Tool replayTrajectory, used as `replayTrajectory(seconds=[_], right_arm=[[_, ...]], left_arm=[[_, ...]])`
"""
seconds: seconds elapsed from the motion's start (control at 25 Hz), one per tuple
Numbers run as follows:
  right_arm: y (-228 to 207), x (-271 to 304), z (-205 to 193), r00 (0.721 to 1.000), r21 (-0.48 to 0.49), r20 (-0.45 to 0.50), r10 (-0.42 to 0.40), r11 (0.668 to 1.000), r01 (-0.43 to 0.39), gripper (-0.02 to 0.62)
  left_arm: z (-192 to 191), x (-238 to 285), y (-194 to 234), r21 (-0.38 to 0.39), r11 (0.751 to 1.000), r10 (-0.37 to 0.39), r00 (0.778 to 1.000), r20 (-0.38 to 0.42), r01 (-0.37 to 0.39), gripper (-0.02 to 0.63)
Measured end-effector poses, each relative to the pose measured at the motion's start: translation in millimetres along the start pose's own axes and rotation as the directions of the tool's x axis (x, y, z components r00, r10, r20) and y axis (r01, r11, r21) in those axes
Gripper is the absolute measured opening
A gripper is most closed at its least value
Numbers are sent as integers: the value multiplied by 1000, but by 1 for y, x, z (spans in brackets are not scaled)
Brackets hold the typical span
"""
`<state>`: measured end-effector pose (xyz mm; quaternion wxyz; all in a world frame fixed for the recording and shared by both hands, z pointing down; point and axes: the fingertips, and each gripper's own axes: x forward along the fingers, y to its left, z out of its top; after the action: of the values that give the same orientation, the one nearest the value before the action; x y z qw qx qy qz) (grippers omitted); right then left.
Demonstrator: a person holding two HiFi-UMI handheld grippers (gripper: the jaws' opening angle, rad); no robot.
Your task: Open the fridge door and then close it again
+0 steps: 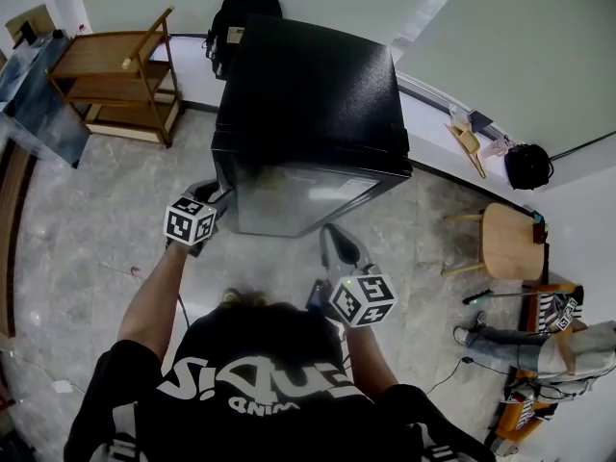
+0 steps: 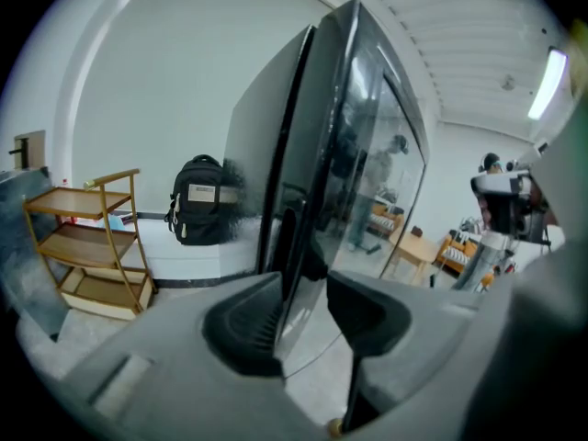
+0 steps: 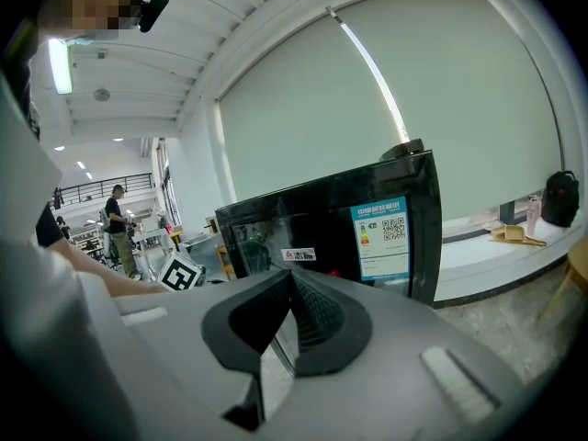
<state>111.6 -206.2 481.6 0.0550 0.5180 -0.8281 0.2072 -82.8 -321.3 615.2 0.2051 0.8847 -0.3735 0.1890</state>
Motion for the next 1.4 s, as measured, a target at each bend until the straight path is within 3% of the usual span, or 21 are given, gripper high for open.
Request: replayTrajectory(seconds=[0.88,1.04,1.4], right_arm=[[0,-11,-4,1000,-13,-6,-17,1000,17,-3],[-3,-11,-5,1000,-15,-6,-20,1000,20,-3],[5,-27,-10,1000,-14,11,-11,1000,11,-3]], left_arm=[[-1,-3,-2,-1,1000,-21,1000,-10,21,140],[-12,-13,-16,-12,999,-49,999,10,49,130],[-28,-32,-36,-35,999,-26,1000,17,27,126]])
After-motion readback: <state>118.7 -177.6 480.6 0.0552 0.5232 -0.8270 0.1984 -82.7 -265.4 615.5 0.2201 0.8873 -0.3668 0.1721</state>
